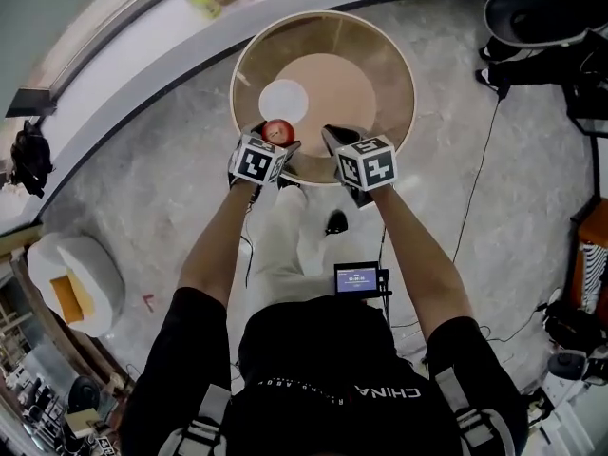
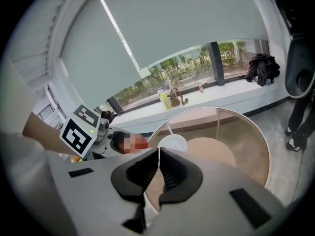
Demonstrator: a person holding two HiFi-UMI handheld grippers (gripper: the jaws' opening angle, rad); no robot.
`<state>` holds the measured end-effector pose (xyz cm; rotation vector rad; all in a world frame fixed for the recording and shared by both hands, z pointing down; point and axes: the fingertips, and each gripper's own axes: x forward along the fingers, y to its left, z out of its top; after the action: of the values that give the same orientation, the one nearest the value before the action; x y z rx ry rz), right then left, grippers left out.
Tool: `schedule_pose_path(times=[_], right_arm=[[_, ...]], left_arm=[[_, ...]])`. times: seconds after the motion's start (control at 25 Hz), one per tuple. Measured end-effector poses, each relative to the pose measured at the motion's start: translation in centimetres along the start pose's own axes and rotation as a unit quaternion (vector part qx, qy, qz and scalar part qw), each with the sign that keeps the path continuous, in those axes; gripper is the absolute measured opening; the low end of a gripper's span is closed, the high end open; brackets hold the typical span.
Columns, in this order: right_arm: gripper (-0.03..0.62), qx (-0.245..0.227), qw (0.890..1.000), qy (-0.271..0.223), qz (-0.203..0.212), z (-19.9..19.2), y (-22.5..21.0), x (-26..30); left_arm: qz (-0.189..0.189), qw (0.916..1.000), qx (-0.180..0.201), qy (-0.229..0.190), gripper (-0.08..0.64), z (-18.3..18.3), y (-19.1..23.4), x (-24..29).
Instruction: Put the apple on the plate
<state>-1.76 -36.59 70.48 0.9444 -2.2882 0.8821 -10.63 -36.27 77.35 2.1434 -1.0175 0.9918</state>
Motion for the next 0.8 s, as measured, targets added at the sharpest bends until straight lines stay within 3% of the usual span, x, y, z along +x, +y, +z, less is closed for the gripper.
schedule_pose_path(times=[0.36, 0.48, 0.8], right_arm=[[0.029, 0.009, 1.0, 0.0, 0.01, -3.7, -6.1, 12.1], [0.029, 0.017, 1.0, -0.001, 0.01, -3.8, -7.5, 13.8], [0.029, 0.01, 1.0, 0.009, 0.003, -3.6, -8.9, 13.4]], left_arm=[[0.034, 0.9994, 0.008, -0.001, 0.423, -1.5, 8.0, 14.2], [0.049, 0.9986, 0.022, -0.004, 0.423, -1.3, 9.5, 16.2], [0.045, 0.9985, 0.031, -0.009, 0.425, -1.3, 9.4, 17.6]])
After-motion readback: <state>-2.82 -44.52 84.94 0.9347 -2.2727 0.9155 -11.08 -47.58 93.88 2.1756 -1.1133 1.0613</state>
